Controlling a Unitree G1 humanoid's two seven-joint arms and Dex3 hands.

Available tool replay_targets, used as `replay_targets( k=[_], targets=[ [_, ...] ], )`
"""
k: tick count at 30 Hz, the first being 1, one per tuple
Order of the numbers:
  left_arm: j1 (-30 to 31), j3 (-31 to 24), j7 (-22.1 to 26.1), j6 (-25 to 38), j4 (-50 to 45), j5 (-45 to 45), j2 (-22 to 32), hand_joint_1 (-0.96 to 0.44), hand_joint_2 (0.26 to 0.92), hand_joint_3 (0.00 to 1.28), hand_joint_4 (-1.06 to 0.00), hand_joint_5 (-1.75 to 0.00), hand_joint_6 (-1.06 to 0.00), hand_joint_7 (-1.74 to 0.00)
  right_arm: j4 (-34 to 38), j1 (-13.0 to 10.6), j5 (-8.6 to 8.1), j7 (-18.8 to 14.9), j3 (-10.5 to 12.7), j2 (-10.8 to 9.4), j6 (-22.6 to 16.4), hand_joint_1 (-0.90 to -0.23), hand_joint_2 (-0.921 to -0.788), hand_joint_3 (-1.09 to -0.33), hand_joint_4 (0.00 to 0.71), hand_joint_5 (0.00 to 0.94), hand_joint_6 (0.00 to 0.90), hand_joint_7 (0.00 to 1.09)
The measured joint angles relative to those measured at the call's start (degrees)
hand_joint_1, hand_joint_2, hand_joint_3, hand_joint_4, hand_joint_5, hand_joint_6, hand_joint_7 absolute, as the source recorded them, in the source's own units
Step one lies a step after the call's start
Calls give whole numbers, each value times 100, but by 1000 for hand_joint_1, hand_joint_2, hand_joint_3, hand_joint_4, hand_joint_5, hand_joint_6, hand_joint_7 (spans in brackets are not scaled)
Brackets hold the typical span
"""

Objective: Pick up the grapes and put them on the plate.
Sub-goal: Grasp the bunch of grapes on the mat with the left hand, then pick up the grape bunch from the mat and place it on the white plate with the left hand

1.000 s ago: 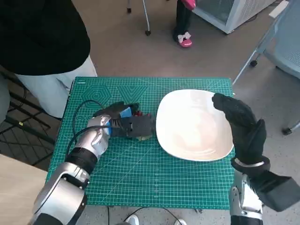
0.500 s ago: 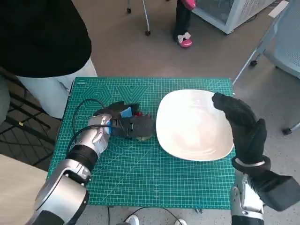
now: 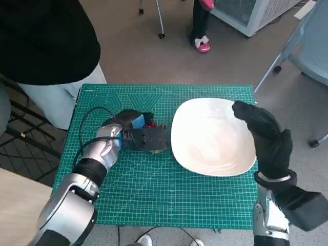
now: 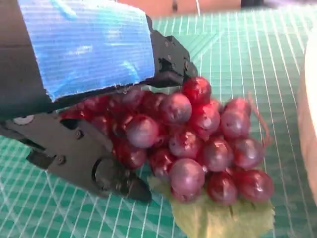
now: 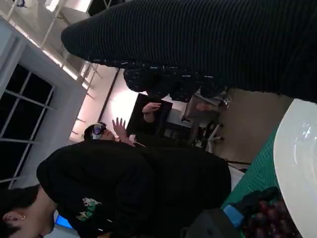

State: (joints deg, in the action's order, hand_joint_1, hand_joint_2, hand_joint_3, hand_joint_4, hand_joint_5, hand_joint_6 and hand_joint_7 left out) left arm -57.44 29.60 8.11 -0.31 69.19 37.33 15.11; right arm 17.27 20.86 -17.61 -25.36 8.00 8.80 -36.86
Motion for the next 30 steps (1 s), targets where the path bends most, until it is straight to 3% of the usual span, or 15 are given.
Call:
replay_targets(
  k=[10, 30],
  targets=[
    [2, 116, -236, -15, 11, 99, 0, 354, 921, 288, -440, -1488, -834, -109, 35, 18, -12, -3, 1, 1, 1, -626, -921, -803, 377, 0, 132, 169],
    [-11, 113, -178, -15, 39, 82, 0, 353, 921, 262, -470, -1448, -874, -120, 55, 67, -21, -45, 6, 5, 16, -627, -921, -806, 376, 0, 128, 175]
  ],
)
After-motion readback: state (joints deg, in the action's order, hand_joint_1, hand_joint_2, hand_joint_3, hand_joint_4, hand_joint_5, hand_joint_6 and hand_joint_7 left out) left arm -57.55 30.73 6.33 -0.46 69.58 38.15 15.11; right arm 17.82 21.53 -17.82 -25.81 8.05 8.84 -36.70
